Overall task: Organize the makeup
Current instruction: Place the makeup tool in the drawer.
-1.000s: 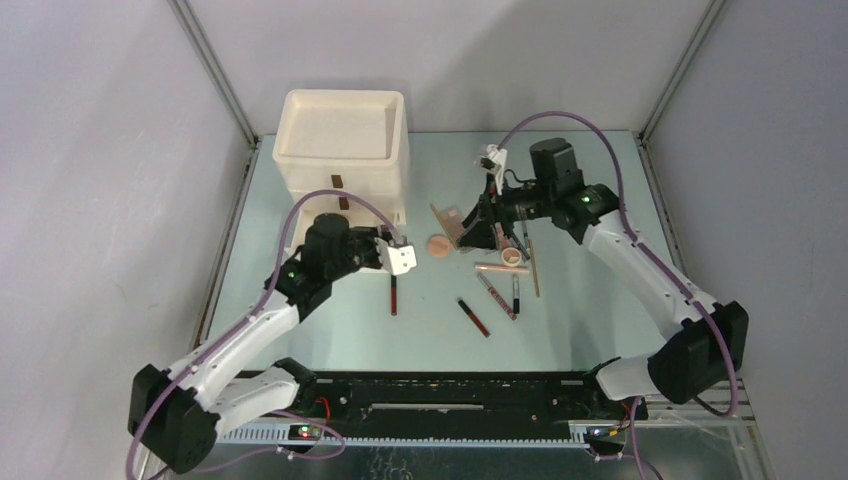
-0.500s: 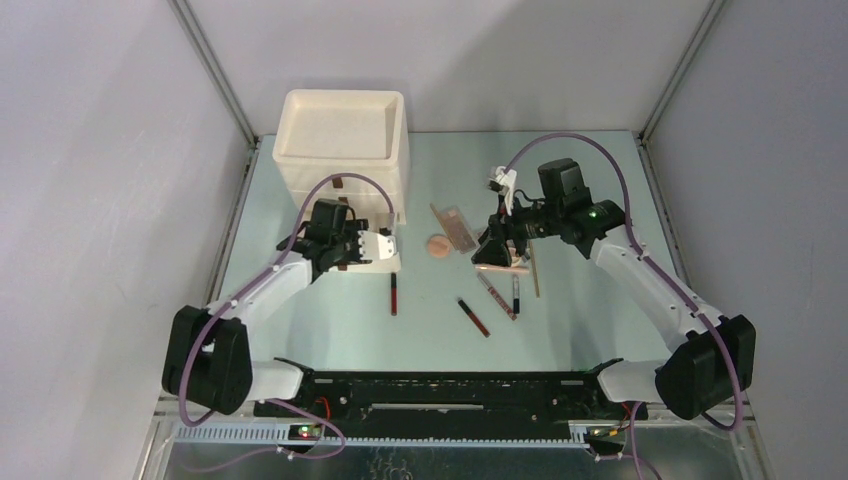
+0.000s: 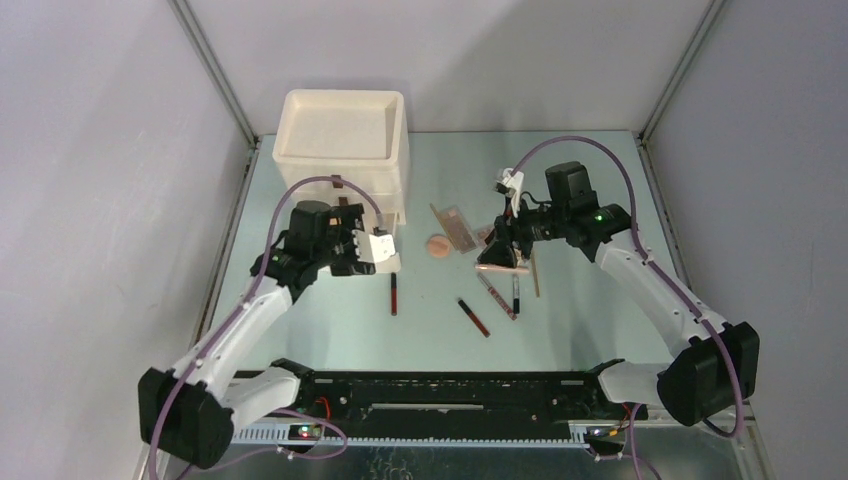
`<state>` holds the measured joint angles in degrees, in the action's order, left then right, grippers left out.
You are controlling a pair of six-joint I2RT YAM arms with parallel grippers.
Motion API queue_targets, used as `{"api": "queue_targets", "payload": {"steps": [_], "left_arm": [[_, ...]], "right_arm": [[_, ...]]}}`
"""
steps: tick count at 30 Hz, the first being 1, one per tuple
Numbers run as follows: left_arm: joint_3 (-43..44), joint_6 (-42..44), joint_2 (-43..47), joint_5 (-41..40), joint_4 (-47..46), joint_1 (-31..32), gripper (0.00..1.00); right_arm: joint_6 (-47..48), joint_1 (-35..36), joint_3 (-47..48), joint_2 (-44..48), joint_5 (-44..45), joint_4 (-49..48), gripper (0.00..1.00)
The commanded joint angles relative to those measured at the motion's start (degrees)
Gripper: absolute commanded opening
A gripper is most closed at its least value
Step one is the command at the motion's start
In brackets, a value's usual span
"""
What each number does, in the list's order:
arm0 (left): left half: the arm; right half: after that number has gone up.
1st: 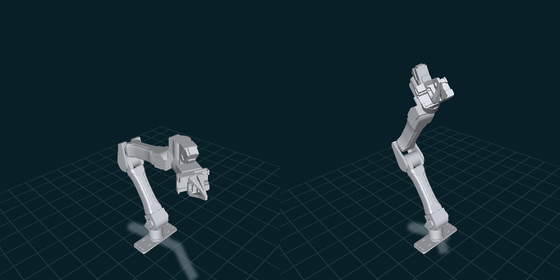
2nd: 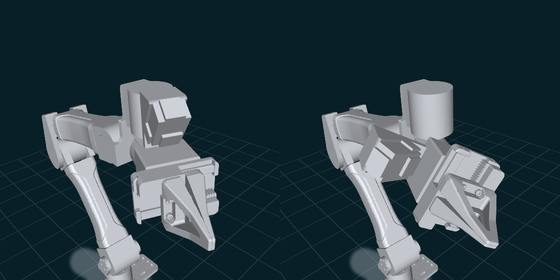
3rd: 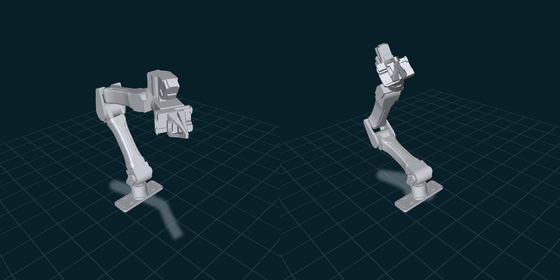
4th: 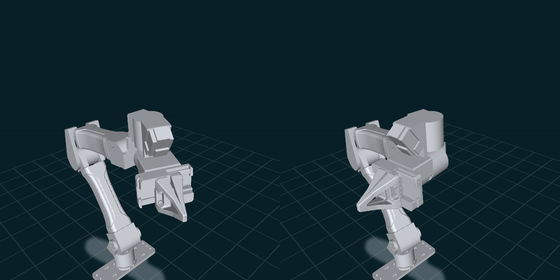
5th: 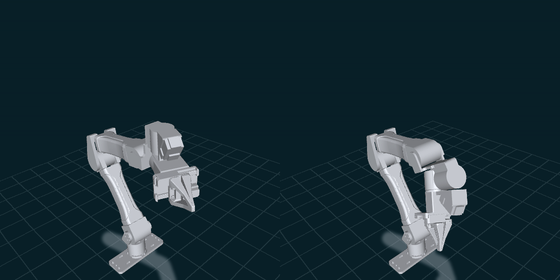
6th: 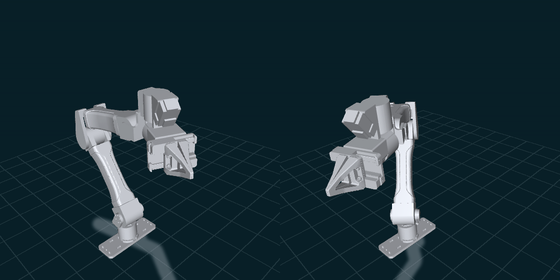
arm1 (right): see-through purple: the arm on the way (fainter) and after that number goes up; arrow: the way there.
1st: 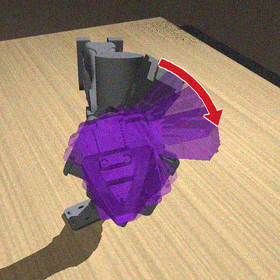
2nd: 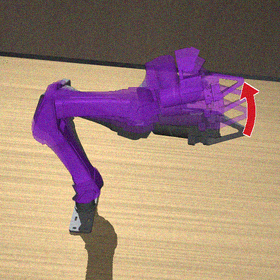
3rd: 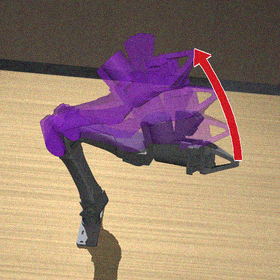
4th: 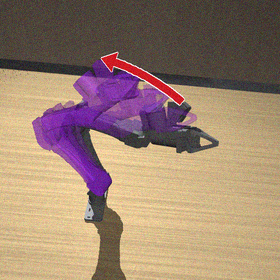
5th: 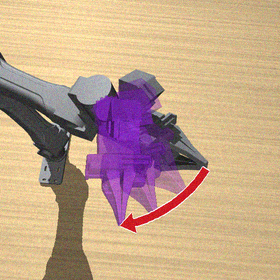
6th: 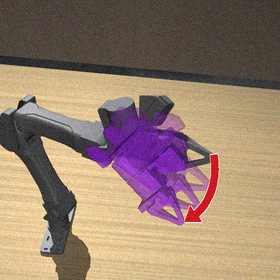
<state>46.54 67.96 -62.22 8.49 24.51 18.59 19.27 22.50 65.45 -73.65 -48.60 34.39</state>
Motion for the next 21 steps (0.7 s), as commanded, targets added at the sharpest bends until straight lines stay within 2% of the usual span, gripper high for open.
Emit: {"api": "queue_targets", "payload": {"steps": [1, 9, 15, 21], "left_arm": [[2.6, -7.2, 4.9, 9.7, 0.7, 5.7, 1.00], [7.3, -19.3, -2.7, 11.3, -4.4, 16.3, 1.00], [17.2, -26.1, -16.6, 5.0, -3.2, 22.3, 0.99], [29.2, -32.4, -31.8, -1.1, 1.6, 23.5, 0.94]], "right_arm": [[1.1, -1.5, -0.2, 2.0, 1.8, -1.7, 0.66], [0.8, -5.3, -0.8, 3.9, 4.7, -2.3, 0.66], [-0.4, -9.7, -1.4, 5.2, 3.5, -2.9, 0.66], [-0.3, -11.2, -1.4, 5.4, 2.7, -2.7, 0.66]]}}
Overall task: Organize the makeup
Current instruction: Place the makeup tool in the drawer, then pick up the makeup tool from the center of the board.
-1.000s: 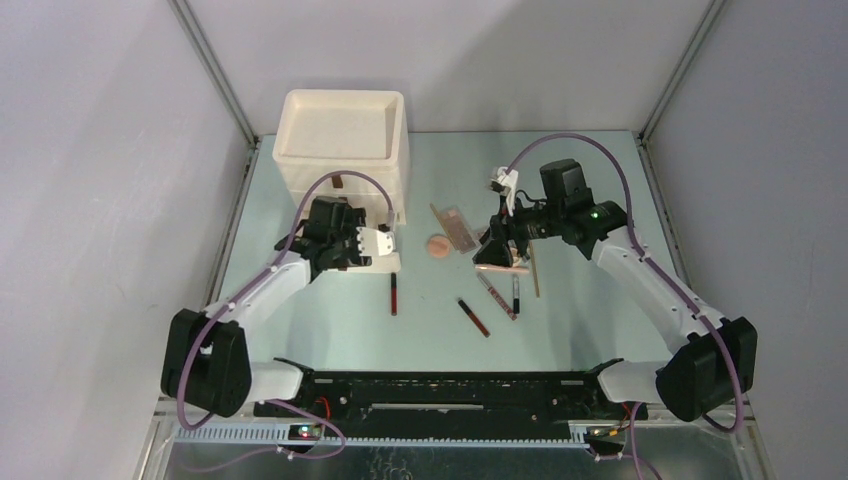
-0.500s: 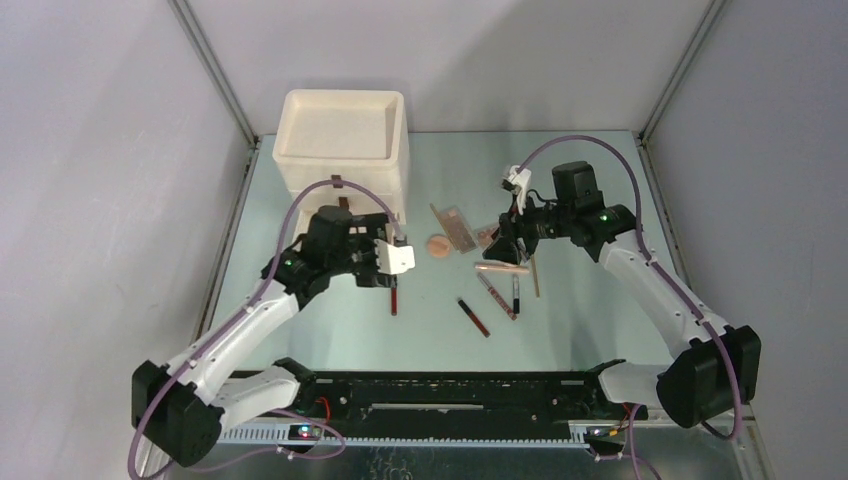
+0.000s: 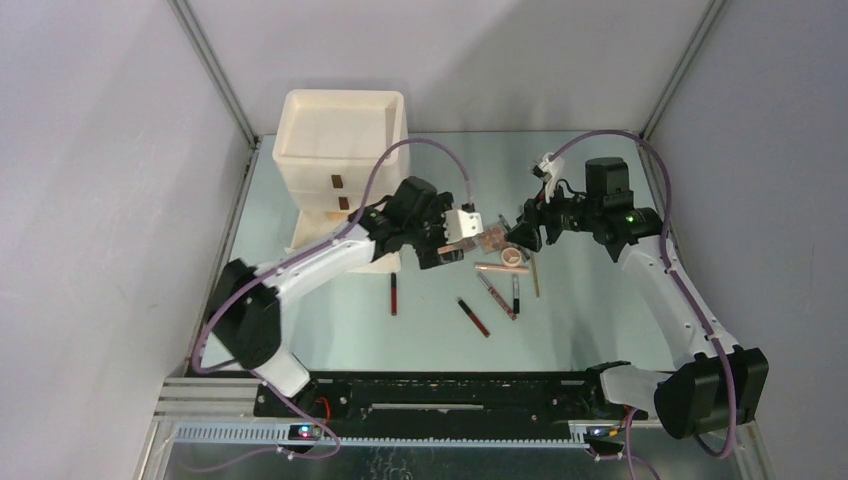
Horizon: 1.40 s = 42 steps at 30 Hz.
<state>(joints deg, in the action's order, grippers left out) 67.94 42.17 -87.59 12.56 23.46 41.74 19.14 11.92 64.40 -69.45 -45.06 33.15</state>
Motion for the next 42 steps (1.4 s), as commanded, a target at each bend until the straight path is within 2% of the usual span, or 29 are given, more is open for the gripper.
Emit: {"api": "queue_targets", "payload": {"steps": [1, 7, 12, 25, 37, 42], "left_arm": [[9.6, -7.5, -8.7, -6.2, 3.4, 0.4, 0.94], [18.6, -12.1, -19.9, -10.1, 8.6, 0.4, 0.92], [23.2, -13.3, -25.6, -11.4, 11.3, 0.3, 0.90], [27.3, -13.4, -33.3, -10.8, 15.0, 0.2, 0.77], [29.2, -12.8, -36.1, -7.4, 17.5, -1.4, 0.48], [28.4, -11.8, -35.1, -6.6, 19.1, -2.0, 0.30]], "right_arm": [[-0.1, -0.7, -0.3, 1.2, -0.8, -1.3, 0.66], [0.1, -1.4, -0.3, 1.1, -1.0, -1.2, 0.66], [0.0, -1.9, -0.3, 1.0, -1.4, -1.1, 0.66], [0.0, -3.7, -0.3, 1.1, -2.1, -0.8, 0.65], [-0.1, -4.7, -0.3, 1.0, -2.7, -0.7, 0.65], [-0.1, -4.9, -0.4, 0.7, -2.8, -0.7, 0.65]]}}
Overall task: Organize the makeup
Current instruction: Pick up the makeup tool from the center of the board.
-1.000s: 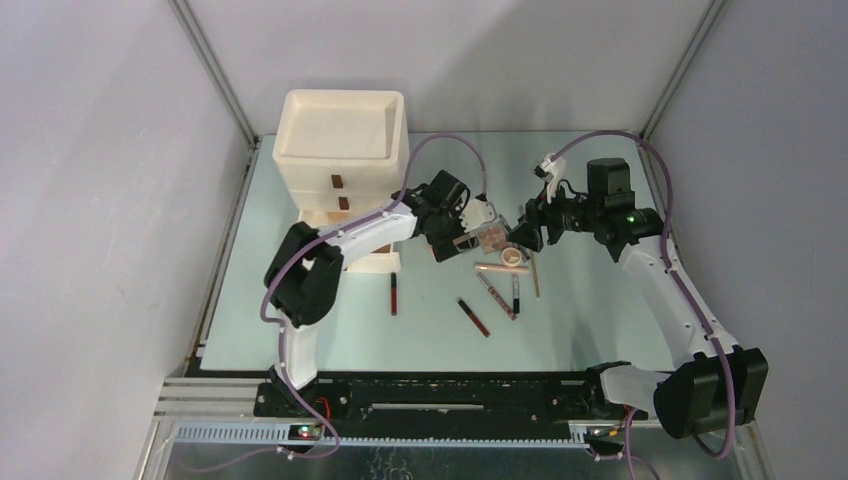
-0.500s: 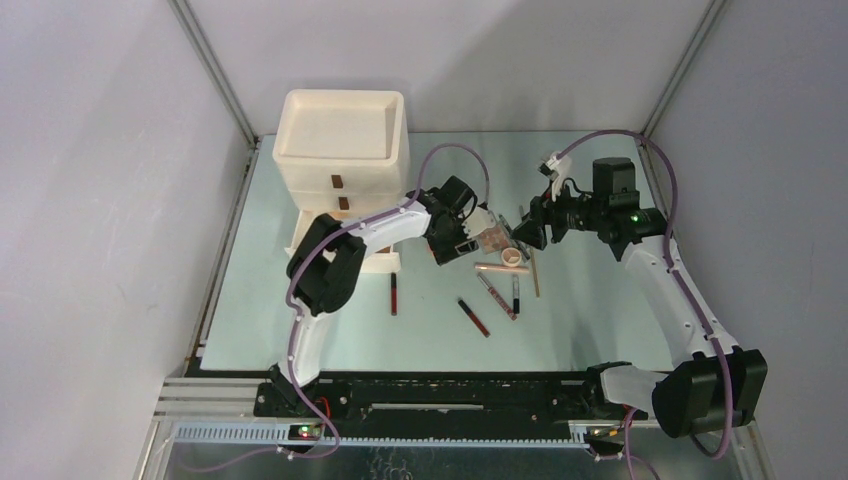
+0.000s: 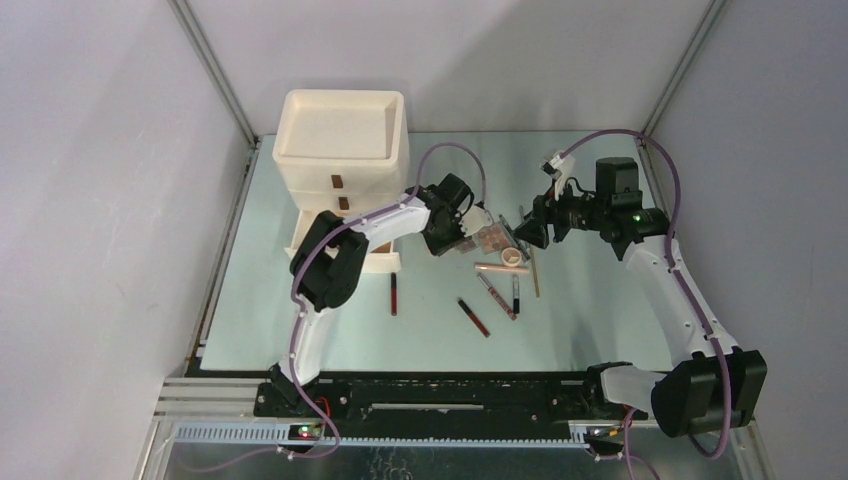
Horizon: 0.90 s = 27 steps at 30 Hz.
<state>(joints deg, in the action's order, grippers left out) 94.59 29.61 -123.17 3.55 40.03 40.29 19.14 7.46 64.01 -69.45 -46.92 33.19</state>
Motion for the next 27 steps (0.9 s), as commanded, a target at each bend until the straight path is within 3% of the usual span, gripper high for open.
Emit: {"api": "queue_targets", "payload": {"steps": [1, 9, 14, 21, 27], "left_arm": [[1.2, 1.1, 1.1, 2.6, 2.6, -0.6, 0.27], [-7.6, 5.9, 14.3, 7.7, 2.4, -0.6, 0.12], [-15.5, 8.3, 25.0, 9.1, 1.4, -0.7, 0.11], [-25.3, 9.9, 38.6, 4.4, 0.3, -3.1, 0.13], [-28.7, 10.6, 43.3, -2.0, -1.2, -8.7, 0.15]], "right_arm": [[0.0, -0.4, 0.1, 0.7, -1.0, -0.8, 0.65], [0.0, -0.6, 0.0, 0.5, -0.8, -0.8, 0.65], [0.0, -0.8, 0.1, 0.5, -0.8, -0.8, 0.64], [0.2, -0.9, 0.0, 0.5, -0.9, -0.8, 0.64], [0.2, -0.9, 0.1, 0.3, -0.8, -0.7, 0.64]]}}
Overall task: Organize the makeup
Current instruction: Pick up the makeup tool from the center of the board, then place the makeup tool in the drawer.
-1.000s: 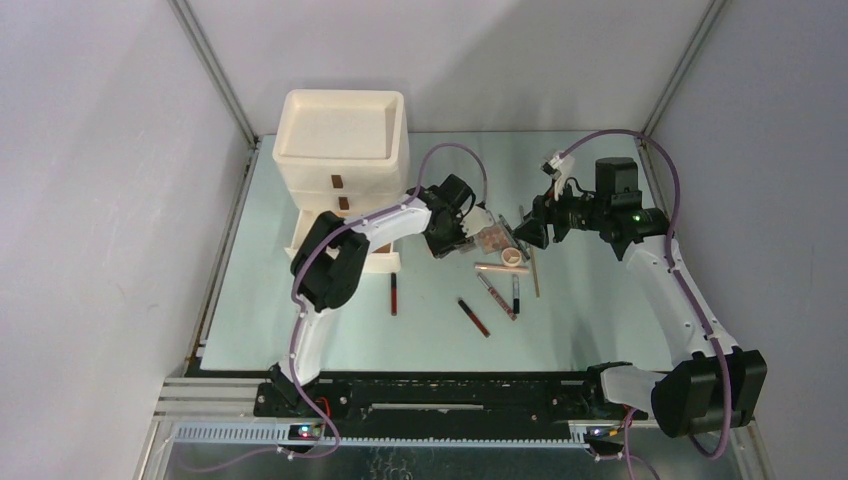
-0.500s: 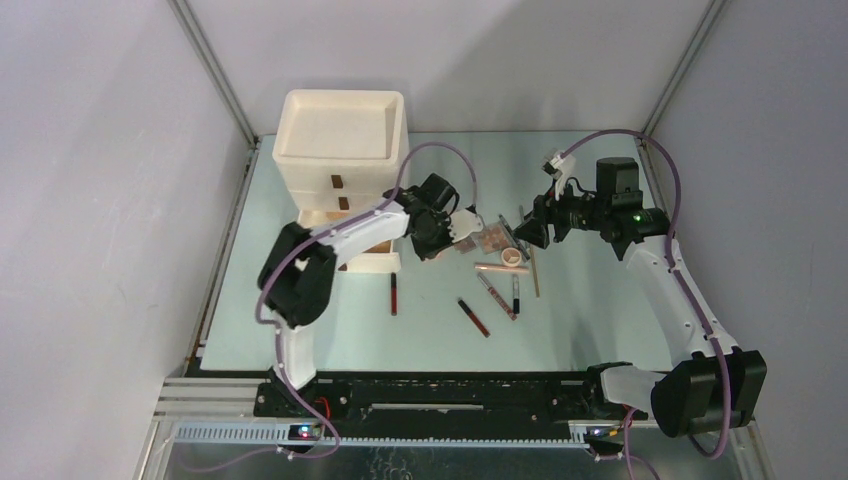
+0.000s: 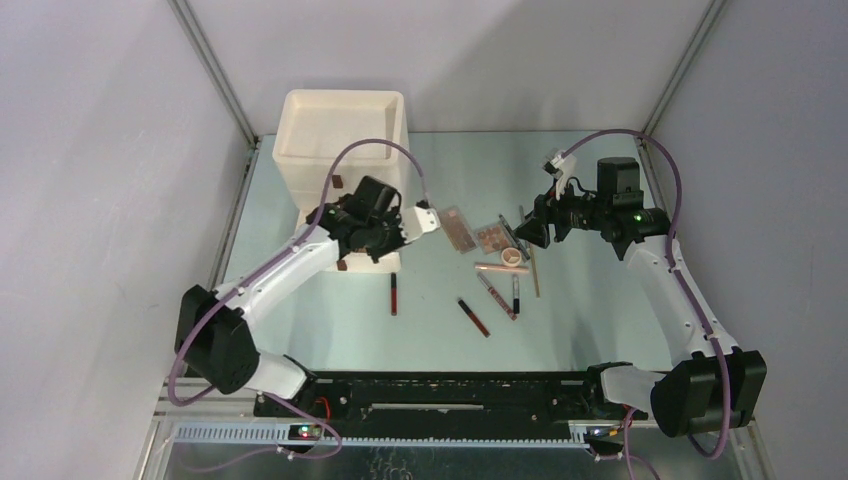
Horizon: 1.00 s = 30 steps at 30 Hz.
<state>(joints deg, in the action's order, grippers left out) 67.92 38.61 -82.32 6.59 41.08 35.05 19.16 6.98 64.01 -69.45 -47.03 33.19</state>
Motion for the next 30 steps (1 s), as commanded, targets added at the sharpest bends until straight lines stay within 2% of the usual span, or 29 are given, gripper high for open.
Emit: {"api": "queue_targets", "payload": {"steps": [1, 11, 15, 18, 21, 30], "left_arm": [[-2.3, 1.9, 2.5, -5.8, -2.5, -4.3, 0.15], [-2.5, 5.4, -4.8, -12.9, -7.8, -8.7, 0.25], [-2.4, 5.4, -5.7, -13.4, -8.1, -8.8, 0.41], [-4.0, 5.2, -3.6, -12.6, -9.0, -8.8, 0.56], [-5.6, 5.0, 0.0, -11.7, -9.6, -8.8, 0.67], [-13.9, 0.9, 13.1, -7.2, -10.8, -8.9, 0.84]], "right_arm": [[0.2, -0.4, 0.1, 0.3, -0.7, -0.7, 0.64], [0.3, -0.5, 0.1, 0.1, -0.5, -0.6, 0.64], [0.3, -0.9, 0.0, 0.1, -0.8, -0.5, 0.64], [0.3, -1.0, 0.1, 0.1, -0.9, -0.5, 0.64], [0.4, -1.0, 0.1, -0.1, -1.0, -0.5, 0.64], [0.4, -1.2, 0.0, 0.3, -1.2, -0.4, 0.64]]}}
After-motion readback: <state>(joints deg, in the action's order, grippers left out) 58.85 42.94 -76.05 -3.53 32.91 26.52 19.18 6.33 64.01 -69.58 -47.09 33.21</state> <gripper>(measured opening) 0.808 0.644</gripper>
